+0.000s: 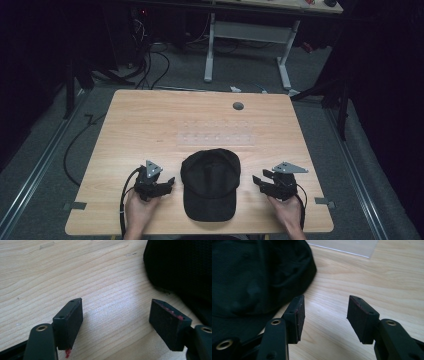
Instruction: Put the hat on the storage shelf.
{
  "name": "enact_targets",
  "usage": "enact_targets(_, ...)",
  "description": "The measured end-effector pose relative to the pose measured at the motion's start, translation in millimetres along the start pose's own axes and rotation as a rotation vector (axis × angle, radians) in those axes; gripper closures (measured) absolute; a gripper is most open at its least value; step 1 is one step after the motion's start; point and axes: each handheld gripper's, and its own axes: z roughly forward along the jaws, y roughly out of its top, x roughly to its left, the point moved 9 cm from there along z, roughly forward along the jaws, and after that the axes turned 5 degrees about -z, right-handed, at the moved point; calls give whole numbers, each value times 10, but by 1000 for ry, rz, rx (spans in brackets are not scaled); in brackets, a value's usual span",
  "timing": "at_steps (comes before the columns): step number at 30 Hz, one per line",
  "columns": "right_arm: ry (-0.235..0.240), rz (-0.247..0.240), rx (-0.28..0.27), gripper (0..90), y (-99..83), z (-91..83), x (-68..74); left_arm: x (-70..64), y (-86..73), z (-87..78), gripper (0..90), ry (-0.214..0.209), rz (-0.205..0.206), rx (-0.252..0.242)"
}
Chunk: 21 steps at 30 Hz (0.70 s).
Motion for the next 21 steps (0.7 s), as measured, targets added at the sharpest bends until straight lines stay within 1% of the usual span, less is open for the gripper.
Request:
enact_targets(1,0,0,0,490,0,0,0,0,0,0,273,0,1,0)
enact_targets(2,12,-9,-6,491,38,-6,52,0,0,0,272,0,1,0)
enact_targets(4,19,-14,-8,491,55,-7,76,0,-1,0,272,0,1,0)
enact_targets(6,38,-17,-11,484,89,-6,124,0,-1,0,272,0,1,0)
enact_targets(7,49,-27,-12,470,127,-3,159,0,-1,0,270,1,1,0)
enact_targets(15,78,-50,-23,462,245,35,266,2,0,1,269,2,1,0)
enact_targets(16,81,-60,-25,462,273,43,297,2,0,1,269,2,1,0)
enact_targets(19,85,-72,-33,461,304,52,325,2,0,1,269,2,1,0)
enact_targets(21,94,-87,-36,462,356,67,365,2,0,1,268,2,1,0)
